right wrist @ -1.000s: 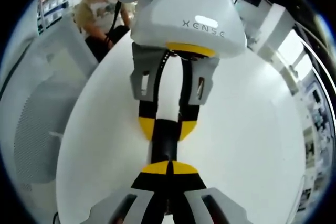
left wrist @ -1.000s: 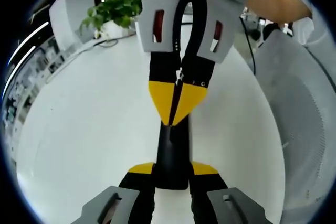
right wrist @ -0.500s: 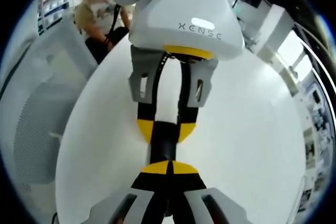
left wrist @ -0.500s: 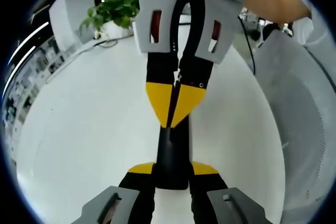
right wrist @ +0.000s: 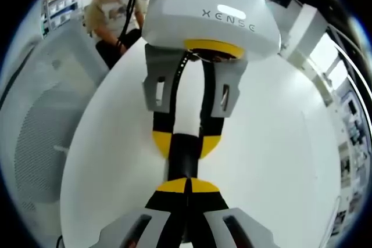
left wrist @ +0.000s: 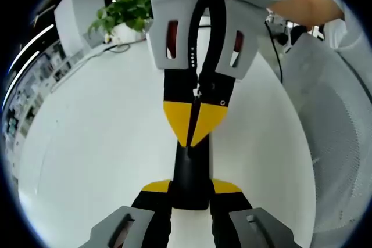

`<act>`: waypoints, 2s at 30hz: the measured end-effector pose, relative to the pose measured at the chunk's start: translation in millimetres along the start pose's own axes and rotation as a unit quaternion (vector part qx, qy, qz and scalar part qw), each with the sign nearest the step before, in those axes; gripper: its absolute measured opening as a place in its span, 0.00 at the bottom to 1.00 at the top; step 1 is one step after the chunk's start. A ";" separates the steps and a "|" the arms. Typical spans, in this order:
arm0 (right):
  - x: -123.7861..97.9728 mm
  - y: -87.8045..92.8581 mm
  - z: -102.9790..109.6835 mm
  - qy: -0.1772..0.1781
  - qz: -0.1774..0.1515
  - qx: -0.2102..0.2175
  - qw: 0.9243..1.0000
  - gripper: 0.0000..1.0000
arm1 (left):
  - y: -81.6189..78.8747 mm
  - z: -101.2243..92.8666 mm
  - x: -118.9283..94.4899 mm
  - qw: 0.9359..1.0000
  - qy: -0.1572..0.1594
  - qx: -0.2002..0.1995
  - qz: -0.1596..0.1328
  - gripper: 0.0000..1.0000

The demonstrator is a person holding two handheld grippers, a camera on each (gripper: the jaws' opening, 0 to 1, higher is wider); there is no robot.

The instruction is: Press the specified remote control buttons in sequence, fully releasing each button before pressing the next.

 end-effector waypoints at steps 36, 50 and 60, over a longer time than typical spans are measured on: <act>13.4 1.9 2.6 -0.023 -0.003 0.015 1.000 0.00 | 0.7 0.0 0.3 1.000 0.000 0.001 -0.004 0.24; 14.6 -0.6 1.7 -0.032 0.014 0.020 0.999 0.00 | 0.4 0.3 0.5 1.000 0.002 0.001 -0.002 0.24; 15.1 -1.3 2.0 -0.035 0.018 0.018 0.999 0.00 | 0.6 -0.2 0.6 1.000 0.002 0.002 -0.002 0.24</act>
Point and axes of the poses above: the point that each gripper's makers call its tool centre point, and the gripper's own axes: x roughly forward along the fingers, z roughly to its left, y roughly out of its underside, the point moved 8 cm from there along -x, roughly backward along the fingers, and after that the axes turned 12 degrees about -x, right-handed, at the moved point
